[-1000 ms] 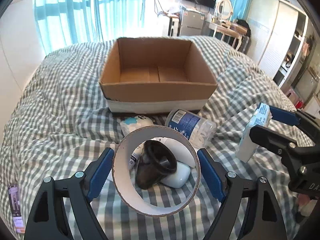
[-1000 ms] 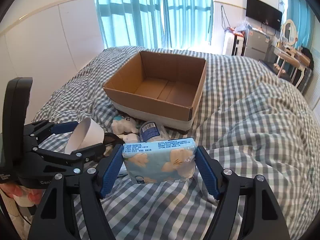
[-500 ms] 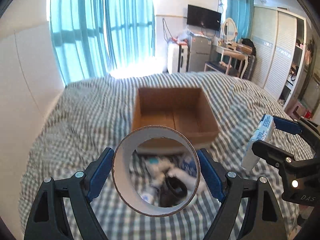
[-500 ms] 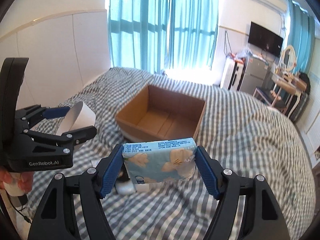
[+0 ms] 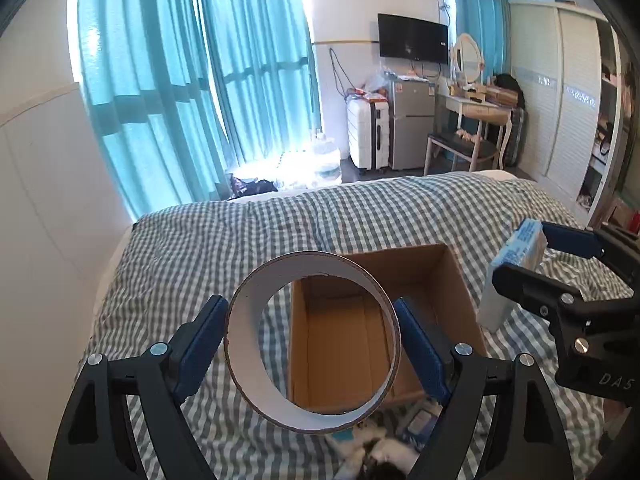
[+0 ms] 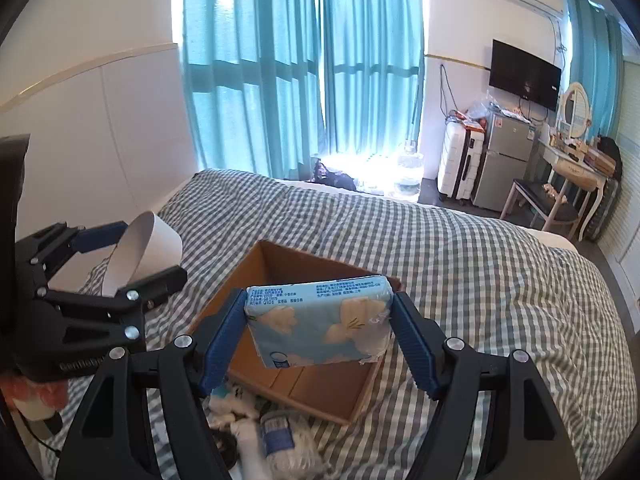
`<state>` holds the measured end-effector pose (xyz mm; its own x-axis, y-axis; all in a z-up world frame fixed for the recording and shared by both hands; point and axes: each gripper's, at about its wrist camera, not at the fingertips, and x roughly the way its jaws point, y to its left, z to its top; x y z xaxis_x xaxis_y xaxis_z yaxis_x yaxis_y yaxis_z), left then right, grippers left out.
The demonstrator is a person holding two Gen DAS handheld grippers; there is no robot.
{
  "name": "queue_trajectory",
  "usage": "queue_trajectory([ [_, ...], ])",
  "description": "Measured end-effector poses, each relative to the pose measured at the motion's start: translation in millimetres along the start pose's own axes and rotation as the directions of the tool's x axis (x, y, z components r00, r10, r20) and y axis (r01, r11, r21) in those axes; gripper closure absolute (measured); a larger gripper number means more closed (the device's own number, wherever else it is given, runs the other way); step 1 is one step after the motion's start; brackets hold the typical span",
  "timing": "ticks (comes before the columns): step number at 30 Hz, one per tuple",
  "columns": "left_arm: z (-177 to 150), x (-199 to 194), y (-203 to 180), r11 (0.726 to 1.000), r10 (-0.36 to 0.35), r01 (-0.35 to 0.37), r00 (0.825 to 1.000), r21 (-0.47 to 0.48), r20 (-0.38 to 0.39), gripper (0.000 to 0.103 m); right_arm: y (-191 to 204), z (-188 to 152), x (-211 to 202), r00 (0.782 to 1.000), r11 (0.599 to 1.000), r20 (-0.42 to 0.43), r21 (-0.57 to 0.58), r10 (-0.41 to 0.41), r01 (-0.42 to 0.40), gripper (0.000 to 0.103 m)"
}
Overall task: Organize objects
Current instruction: 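Carry the tape roll and tissue pack into the box and open both grippers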
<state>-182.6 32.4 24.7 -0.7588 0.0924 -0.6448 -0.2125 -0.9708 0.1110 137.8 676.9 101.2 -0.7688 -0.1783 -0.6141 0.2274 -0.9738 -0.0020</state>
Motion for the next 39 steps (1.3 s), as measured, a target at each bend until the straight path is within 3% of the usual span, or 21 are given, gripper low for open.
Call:
queue_trajectory([
  [11, -15.2, 115.0, -17.2, 0.998, -0.057, 0.061, 0.983, 0.021, -0.177, 0.017, -36.0, 11.7, 107.2, 0.995, 0.997, -0.104, 0.075, 0.005, 0.002, 0.031],
  [22, -30.7, 149.3, -20.8, 0.989, -0.127, 0.137, 0.977, 0.050, -0.173, 0.017, -39.0, -15.2, 161.6, 0.986, 0.997, -0.166, 0.081, 0.023, -0.010, 0.031],
  [26, -33.8, 147.5, -25.1, 0.984, -0.158, 0.168, 0.973, 0.051, -0.167, 0.009, -41.2, -17.7, 157.7, 0.989, 0.994, -0.145, 0.106, 0.039, -0.024, 0.030],
  [27, -33.4, 146.4, -25.8, 0.984, -0.163, 0.173, 0.972, 0.045, -0.169, 0.004, -42.8, -17.0, 155.4, 0.989, 0.992, -0.139, 0.118, 0.051, -0.035, 0.027],
  [30, -34.0, 136.8, -25.2, 0.983, -0.177, 0.183, 0.970, 0.023, -0.167, 0.002, -47.0, -15.3, 144.1, 0.992, 0.988, -0.120, 0.153, 0.049, -0.030, 0.013],
  [39, -19.5, 67.4, -1.3, 0.994, -0.110, 0.110, 0.987, -0.014, -0.114, 0.002, -46.9, 3.5, 70.7, 0.999, 0.988, -0.035, 0.153, 0.015, -0.010, 0.013],
])
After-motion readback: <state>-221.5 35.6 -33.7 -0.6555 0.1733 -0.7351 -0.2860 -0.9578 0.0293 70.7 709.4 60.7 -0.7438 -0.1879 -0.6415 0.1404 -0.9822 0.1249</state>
